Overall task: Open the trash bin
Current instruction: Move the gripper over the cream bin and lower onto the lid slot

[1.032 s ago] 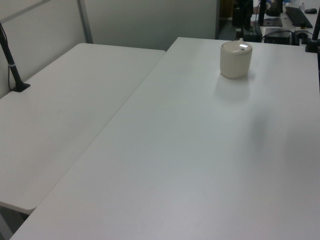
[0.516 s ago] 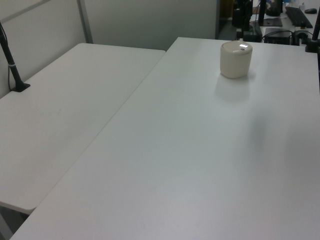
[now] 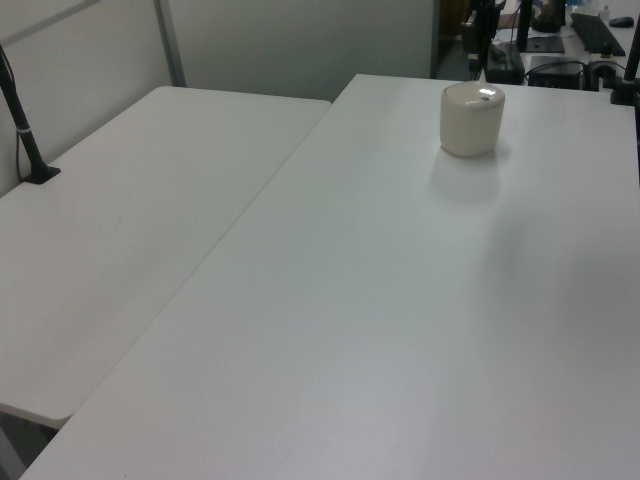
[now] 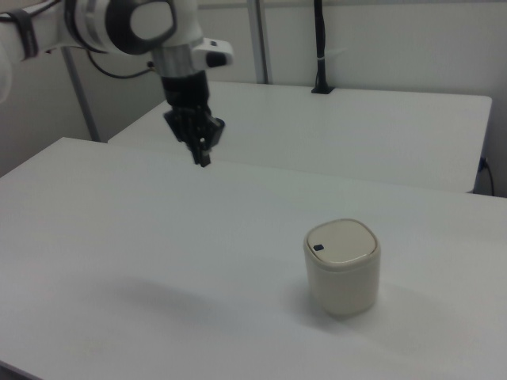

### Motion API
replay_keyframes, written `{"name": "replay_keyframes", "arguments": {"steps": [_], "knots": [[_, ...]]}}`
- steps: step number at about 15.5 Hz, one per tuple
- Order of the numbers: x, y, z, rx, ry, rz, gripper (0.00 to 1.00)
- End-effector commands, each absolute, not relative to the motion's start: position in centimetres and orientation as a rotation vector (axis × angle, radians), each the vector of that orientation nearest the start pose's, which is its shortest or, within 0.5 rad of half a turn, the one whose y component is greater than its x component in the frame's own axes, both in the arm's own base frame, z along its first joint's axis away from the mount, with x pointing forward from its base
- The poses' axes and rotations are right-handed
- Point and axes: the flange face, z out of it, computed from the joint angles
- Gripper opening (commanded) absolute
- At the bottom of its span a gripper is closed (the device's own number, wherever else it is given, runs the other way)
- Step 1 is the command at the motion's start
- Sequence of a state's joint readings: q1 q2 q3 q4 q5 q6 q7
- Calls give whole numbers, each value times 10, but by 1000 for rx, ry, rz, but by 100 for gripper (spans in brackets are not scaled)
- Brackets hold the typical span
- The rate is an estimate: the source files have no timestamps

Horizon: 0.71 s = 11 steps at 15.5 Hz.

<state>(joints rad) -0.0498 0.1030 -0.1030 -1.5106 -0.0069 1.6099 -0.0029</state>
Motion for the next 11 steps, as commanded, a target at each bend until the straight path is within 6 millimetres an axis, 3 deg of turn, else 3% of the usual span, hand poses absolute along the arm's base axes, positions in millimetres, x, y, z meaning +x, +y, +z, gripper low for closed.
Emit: {"name": "replay_keyframes", "arguments": {"steps": [1, 6, 11], "knots": [[592, -139, 585, -3129, 480, -112, 4], [597, -225, 553, -3126, 740, -256, 0], [588, -275, 508, -3071, 897, -327, 0]]}}
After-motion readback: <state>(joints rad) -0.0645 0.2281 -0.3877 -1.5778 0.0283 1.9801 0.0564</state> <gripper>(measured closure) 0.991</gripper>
